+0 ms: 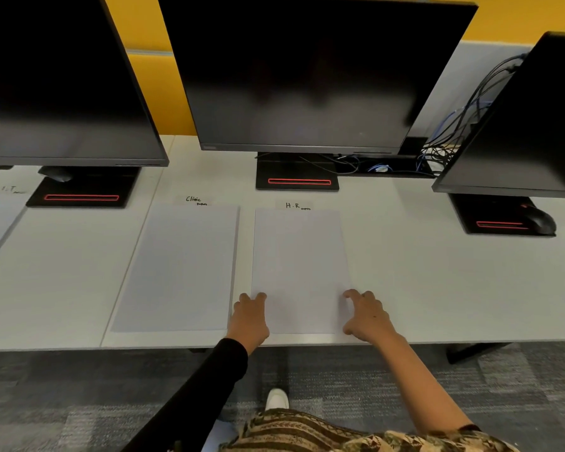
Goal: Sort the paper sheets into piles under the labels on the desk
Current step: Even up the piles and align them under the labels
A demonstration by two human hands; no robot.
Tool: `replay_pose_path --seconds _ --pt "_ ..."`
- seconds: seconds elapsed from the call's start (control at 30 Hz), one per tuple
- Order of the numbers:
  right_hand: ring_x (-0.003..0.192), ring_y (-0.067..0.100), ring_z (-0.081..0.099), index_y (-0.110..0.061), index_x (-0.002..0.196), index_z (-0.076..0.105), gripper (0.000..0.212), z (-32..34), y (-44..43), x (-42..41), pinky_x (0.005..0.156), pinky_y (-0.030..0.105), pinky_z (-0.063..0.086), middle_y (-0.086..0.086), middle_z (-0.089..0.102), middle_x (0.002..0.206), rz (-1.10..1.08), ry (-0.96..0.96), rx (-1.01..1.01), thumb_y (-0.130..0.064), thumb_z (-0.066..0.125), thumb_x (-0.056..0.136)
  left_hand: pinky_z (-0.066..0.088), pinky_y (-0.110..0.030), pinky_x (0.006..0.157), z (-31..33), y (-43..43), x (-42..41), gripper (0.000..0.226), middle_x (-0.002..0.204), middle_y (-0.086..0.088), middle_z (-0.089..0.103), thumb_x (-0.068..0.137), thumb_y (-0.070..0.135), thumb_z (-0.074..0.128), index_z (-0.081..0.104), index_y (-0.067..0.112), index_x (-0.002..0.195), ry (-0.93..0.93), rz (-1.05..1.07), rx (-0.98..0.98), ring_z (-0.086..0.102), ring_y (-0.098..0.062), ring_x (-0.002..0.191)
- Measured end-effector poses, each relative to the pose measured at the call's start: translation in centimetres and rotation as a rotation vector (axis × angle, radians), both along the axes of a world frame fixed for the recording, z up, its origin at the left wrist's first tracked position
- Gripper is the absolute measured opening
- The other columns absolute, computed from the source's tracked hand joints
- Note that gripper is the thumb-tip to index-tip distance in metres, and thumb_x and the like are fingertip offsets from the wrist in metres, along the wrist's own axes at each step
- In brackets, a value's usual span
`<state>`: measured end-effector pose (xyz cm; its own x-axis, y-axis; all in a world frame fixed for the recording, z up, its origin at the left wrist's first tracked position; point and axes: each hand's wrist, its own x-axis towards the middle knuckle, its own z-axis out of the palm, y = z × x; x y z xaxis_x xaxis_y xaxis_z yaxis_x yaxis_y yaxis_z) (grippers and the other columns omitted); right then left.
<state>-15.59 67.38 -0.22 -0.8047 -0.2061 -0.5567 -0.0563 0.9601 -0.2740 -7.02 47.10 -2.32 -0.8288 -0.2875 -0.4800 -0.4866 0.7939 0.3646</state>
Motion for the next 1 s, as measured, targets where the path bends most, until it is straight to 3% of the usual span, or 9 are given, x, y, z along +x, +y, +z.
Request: replay_pose_path --seconds 0.23,0.4,0.57,1.0 --pt "0.113 0.019 0.054 -0.021 0.124 0.051 0.031 2.0 -4.6 0.8 0.098 0.033 0.042 0.001 0.055 0.127 0.092 0.219 -0.160 -0.026 0.048 0.093 0.040 -0.026 0.100 1.6 -3.5 0.8 0.036 0.133 -0.005 0.049 0.096 0.027 0.046 0.047 0.018 0.132 0.225 0.130 0.028 0.045 -0.019 0.122" --pt "0.107 0.017 0.058 -0.018 0.122 0.055 0.029 2.9 -10.8 2.5 0.095 0.029 0.046 0.001 0.060 0.123 0.210 0.209 -0.252 -0.025 0.049 0.094 0.042 -0.023 0.097 2.9 -8.3 2.4 0.033 0.130 -0.002 0.055 0.095 0.030 0.048 0.055 0.019 0.126 0.328 0.264 -0.025 0.051 -0.017 0.118" --pt "0.105 0.017 0.059 -0.018 0.120 0.056 0.028 3.8 -18.8 4.5 0.090 0.027 0.047 0.000 0.060 0.121 0.342 0.210 -0.301 -0.025 0.049 0.094 0.047 -0.029 0.094 3.5 -15.5 5.5 0.030 0.127 -0.005 0.057 0.093 0.026 0.051 0.058 0.018 0.122 0.330 0.400 -0.048 0.056 -0.020 0.111" --pt "0.099 0.019 0.060 -0.016 0.119 0.058 0.027 4.3 -44.9 13.2 0.077 0.024 0.046 0.001 0.062 0.117 0.478 0.174 -0.414 -0.020 0.047 0.094 0.043 -0.029 0.094 6.4 -41.4 17.3 0.035 0.128 -0.011 0.057 0.092 0.018 0.055 0.055 0.010 0.125 0.329 0.654 -0.061 0.057 -0.027 0.113"
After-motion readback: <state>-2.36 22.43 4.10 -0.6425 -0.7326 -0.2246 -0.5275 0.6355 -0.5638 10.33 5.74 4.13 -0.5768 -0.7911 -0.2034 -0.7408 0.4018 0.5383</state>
